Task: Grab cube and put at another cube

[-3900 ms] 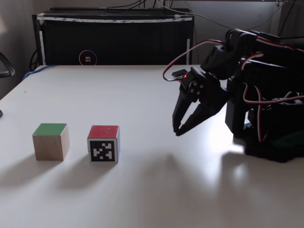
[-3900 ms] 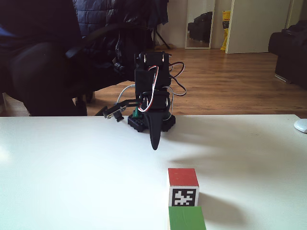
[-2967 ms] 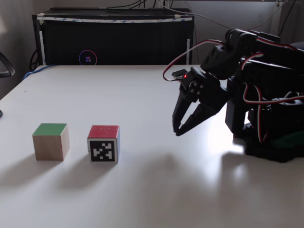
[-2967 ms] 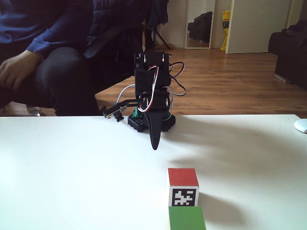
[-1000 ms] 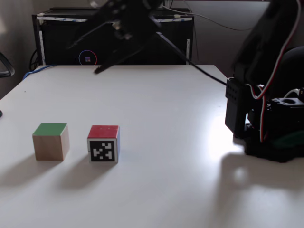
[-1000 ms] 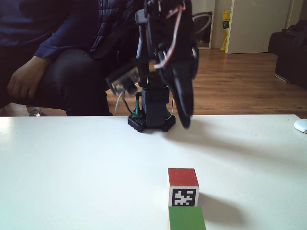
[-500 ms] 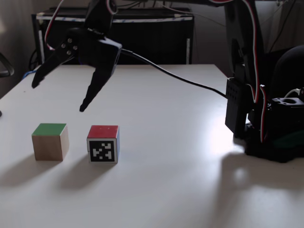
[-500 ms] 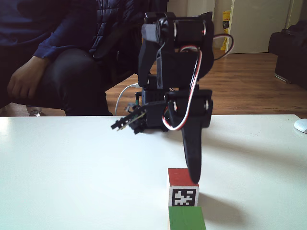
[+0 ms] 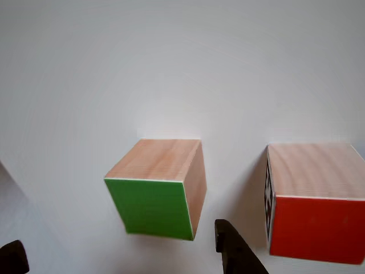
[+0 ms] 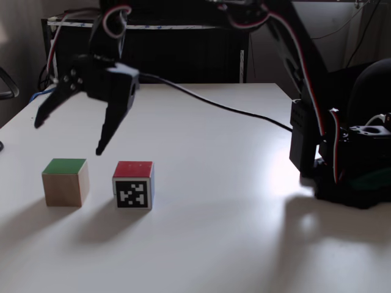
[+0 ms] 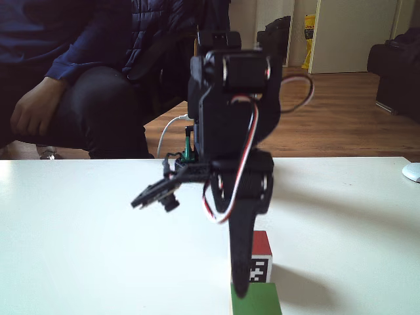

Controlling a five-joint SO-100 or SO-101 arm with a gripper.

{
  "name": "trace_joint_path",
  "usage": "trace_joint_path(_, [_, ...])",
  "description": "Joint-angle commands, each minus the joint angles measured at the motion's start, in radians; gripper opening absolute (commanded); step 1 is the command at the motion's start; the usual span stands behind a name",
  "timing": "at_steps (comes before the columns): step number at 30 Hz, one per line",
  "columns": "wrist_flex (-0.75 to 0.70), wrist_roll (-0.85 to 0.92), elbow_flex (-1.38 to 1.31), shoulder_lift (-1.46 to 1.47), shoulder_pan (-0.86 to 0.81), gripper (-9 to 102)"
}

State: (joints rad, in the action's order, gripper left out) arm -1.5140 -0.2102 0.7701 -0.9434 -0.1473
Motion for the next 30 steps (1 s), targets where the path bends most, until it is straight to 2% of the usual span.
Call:
trace_joint_path(1, [-0.041, 0.021, -0.138, 0.058, -0.014, 50])
trace_joint_path(4, [-0.132, 0.023, -0.318, 0.187, -0.012, 51])
trace_joint_path(7, [-0.301, 0.020, -0.775, 0.446, -0.005, 51])
trace_joint_path(21, [-0.295, 0.002, -0.937, 0.601, 0.046, 50])
trace_joint_path(30, [-0.295, 0.008, -0.966, 0.618, 0.048, 35])
